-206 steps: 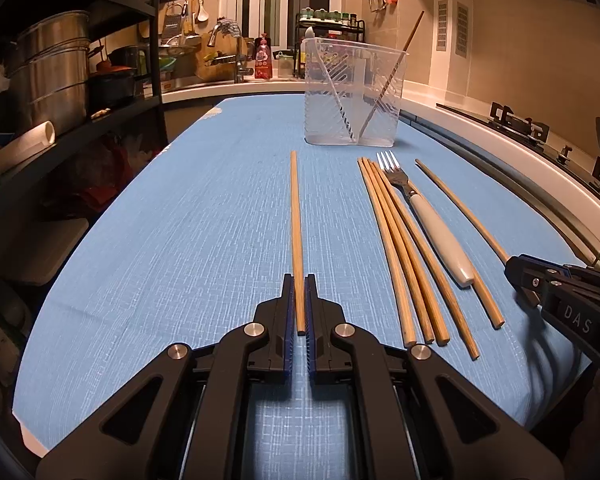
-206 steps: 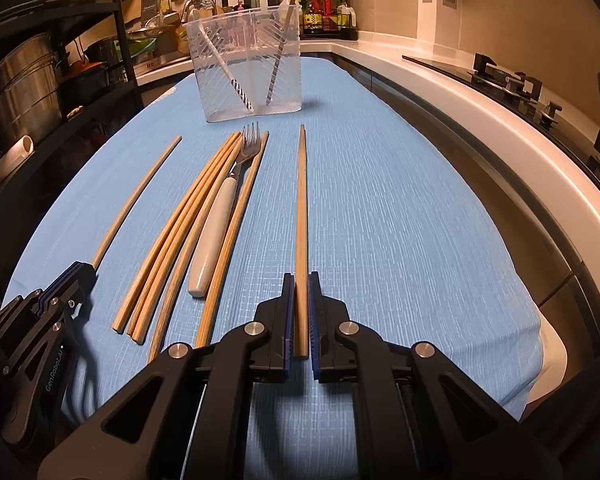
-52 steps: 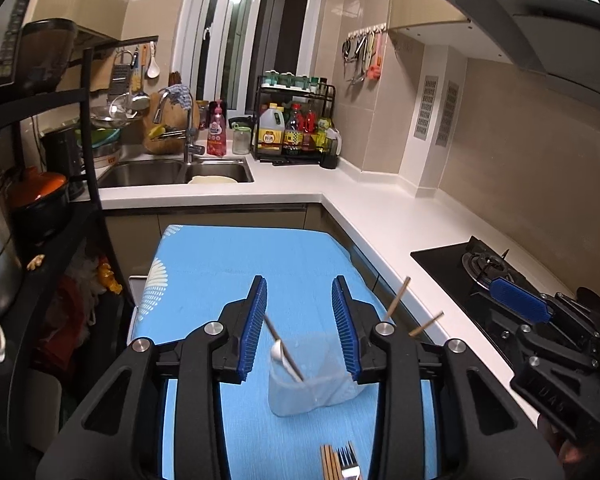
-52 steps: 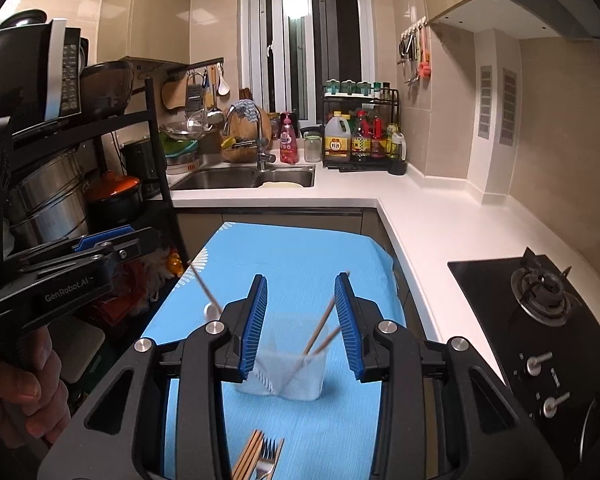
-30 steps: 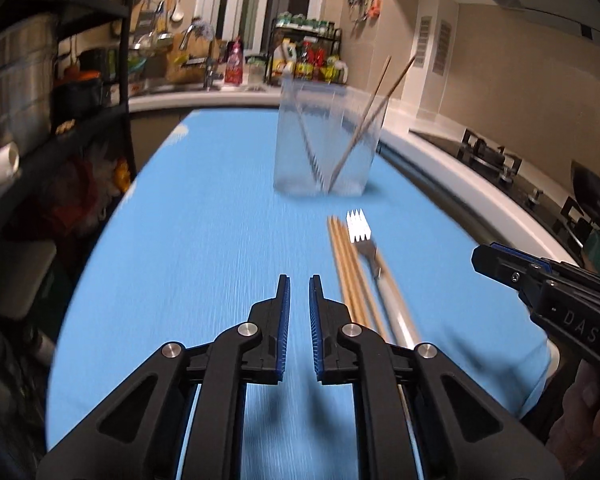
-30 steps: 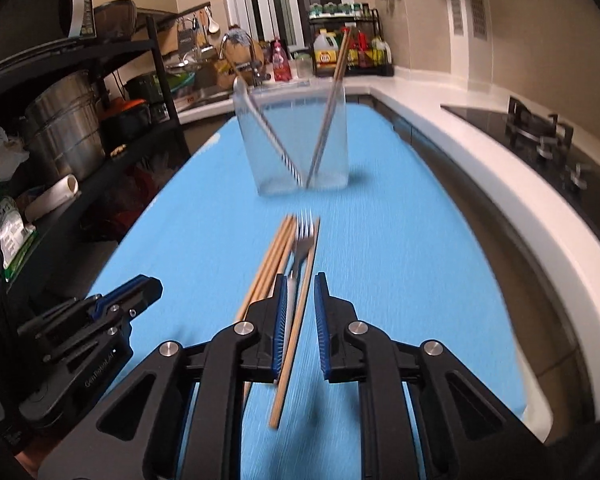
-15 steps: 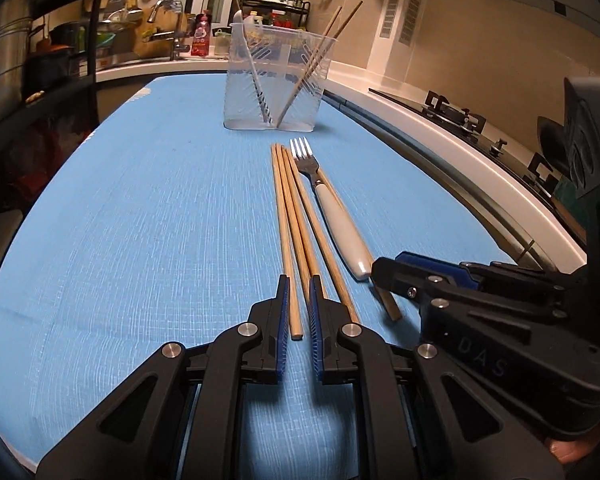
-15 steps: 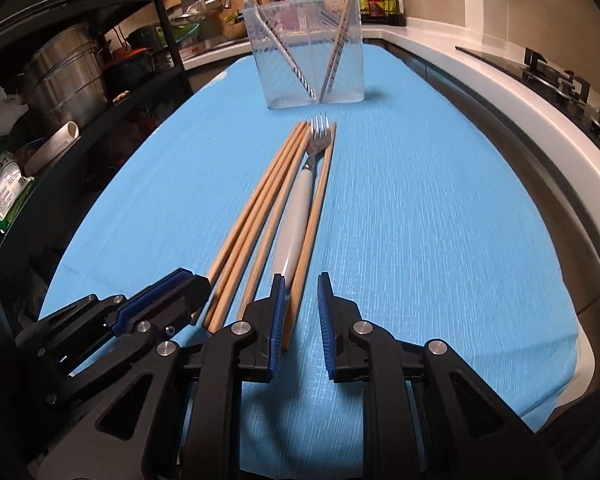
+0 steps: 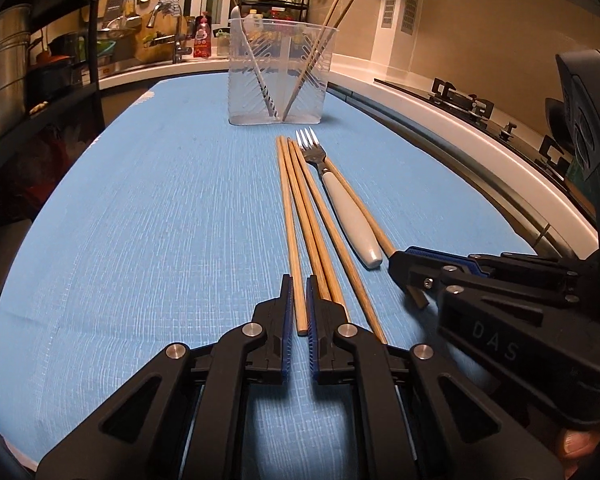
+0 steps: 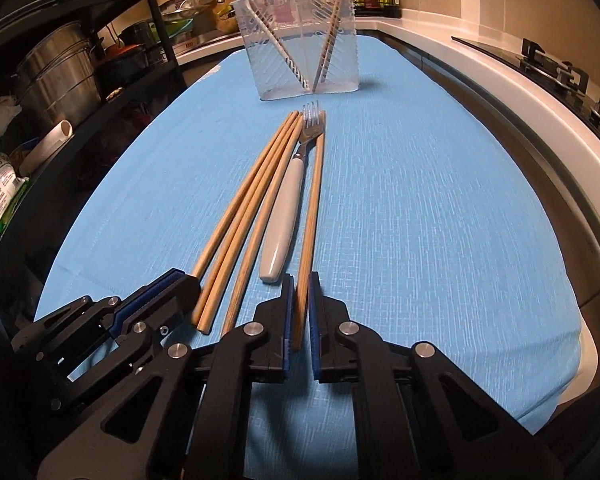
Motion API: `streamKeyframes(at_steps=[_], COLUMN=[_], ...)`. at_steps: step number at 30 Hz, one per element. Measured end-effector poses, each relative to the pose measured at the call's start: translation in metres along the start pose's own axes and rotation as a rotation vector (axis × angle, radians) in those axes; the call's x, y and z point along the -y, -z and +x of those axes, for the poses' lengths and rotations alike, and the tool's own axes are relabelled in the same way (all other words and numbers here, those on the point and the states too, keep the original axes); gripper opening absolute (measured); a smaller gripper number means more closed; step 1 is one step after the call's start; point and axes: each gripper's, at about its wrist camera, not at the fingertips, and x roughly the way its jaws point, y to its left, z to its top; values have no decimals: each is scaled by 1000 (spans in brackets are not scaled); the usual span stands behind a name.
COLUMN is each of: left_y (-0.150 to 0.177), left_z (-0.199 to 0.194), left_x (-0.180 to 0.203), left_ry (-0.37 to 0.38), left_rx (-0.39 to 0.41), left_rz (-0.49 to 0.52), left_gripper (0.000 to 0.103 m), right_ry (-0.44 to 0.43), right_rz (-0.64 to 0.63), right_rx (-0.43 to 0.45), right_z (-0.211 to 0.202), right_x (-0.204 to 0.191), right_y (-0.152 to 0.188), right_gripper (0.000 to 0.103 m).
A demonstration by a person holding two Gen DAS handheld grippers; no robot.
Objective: Organize utensils
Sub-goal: 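Grasp a wooden chopstick with the left tool while the right tool grasps another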
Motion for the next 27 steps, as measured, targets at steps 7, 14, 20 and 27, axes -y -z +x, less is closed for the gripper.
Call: streamKeyframes(at_steps=[7, 14, 20, 27], left_y=[-2, 1, 0, 0], left_z=[-5, -3, 1, 2], left_x=[-18, -17, -16, -19], left_ry=[-118, -152, -158, -155], left_rx=[30, 49, 70, 76], left_rz=[-62, -52, -53, -56], left_gripper=[6, 6, 6, 6], right_ry=[77, 99, 125, 149], right_rz=[59, 57, 21, -8], right_rx=[17, 29, 46, 68], right_z=[-2, -1, -1, -1], right_x=[17, 18, 13, 8], right_y=[-3, -1, 1, 2], right_gripper=[6, 8, 10, 10])
